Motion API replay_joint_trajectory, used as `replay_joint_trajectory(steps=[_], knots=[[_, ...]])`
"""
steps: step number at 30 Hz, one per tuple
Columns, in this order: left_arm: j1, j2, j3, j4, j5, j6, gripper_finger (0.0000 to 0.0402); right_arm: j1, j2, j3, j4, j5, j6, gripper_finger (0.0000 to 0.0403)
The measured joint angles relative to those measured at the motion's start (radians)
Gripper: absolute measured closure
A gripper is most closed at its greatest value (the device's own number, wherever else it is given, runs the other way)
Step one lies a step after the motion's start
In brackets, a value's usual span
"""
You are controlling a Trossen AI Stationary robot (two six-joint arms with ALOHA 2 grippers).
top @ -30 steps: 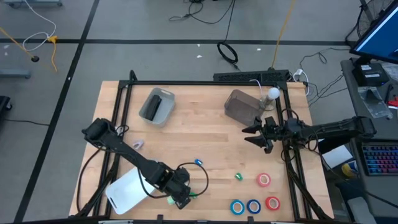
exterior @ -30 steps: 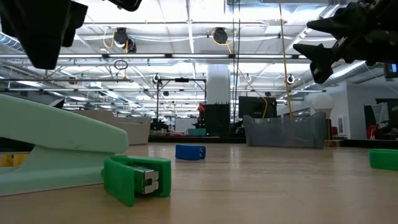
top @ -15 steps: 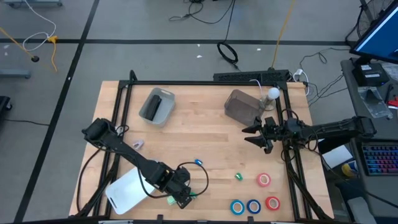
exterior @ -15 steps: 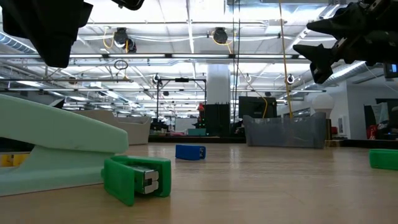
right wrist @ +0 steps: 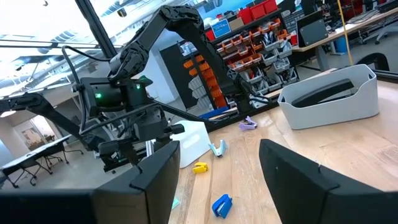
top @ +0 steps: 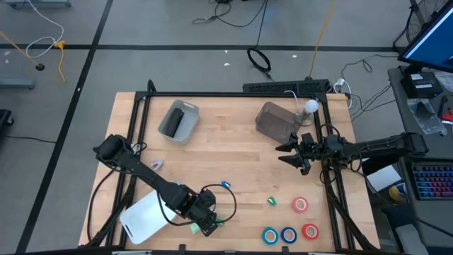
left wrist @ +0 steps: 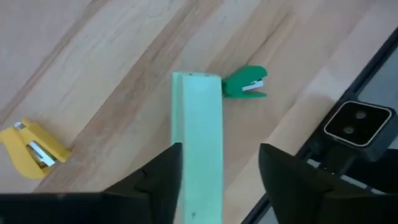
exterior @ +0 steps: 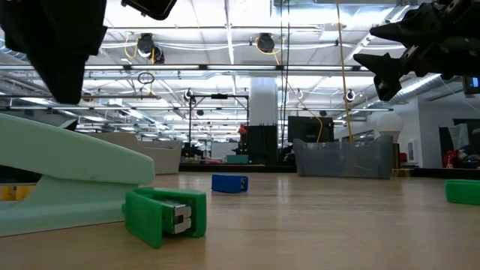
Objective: Pick and place Stapler, Stapler remover, tape
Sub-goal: Put the big light green stapler into the gray bin
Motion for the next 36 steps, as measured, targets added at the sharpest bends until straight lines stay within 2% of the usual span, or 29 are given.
replay_joint_trajectory(steps=[4, 8, 22, 30, 32, 36], knots=[[0.000, 0.000, -0.023, 0.007, 0.025, -0.001, 0.0147, 0.000, 0.000, 0.000, 0.000, 0.000, 0.000, 0.0190], [0.000, 0.000, -0.039, 0.035, 0.026, -0.016, 0.0132, 0.000, 0.000, 0.000, 0.000, 0.000, 0.000, 0.0190], [0.000, 0.000, -0.119, 0.111, 0.036, -0.028, 0.0130, 0.000, 0.000, 0.000, 0.000, 0.004, -0.007, 0.0190], [0.000, 0.006, -0.123, 0.127, 0.045, -0.009, 0.0130, -0.001, 0.000, 0.000, 0.000, 0.013, -0.007, 0.0190], [0.000, 0.021, -0.123, 0.131, 0.054, 0.000, 0.0131, -0.001, 0.000, 0.000, 0.000, 0.033, -0.007, 0.0190], [0.000, 0.081, -0.123, 0.153, 0.150, 0.012, 0.0131, -0.001, 0.001, 0.000, -0.004, 0.082, -0.008, 0.0190]])
